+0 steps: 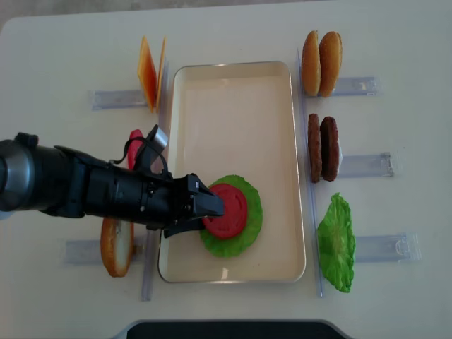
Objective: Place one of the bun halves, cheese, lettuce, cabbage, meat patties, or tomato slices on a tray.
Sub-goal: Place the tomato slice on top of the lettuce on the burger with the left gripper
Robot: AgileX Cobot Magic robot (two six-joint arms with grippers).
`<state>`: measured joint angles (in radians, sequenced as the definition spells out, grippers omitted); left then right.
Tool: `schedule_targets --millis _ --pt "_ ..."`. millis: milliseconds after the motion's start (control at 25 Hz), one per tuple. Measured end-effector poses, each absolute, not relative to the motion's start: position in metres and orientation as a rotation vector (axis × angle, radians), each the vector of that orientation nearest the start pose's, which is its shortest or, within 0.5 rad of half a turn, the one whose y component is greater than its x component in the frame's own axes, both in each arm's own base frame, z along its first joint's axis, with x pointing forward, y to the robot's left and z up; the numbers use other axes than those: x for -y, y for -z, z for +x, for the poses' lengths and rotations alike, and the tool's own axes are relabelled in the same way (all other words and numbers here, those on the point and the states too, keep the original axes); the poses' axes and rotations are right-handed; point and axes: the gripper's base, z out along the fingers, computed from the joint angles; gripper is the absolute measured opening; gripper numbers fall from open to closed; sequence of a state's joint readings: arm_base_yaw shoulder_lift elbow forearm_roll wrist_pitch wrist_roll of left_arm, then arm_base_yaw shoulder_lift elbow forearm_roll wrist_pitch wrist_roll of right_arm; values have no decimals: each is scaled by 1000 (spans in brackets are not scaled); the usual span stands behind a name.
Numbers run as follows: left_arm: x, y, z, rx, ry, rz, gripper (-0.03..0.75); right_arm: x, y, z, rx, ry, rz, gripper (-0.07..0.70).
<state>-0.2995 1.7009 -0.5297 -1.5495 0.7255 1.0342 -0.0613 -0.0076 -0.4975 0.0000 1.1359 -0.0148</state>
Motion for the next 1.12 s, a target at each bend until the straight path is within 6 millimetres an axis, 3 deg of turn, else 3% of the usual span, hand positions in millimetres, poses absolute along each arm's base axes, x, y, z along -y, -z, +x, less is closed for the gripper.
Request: schedule_targets --millis 1120 --pt "126 -131 211 -2773 1270 -26 506 -1 -271 -9 -2114 45 49 480"
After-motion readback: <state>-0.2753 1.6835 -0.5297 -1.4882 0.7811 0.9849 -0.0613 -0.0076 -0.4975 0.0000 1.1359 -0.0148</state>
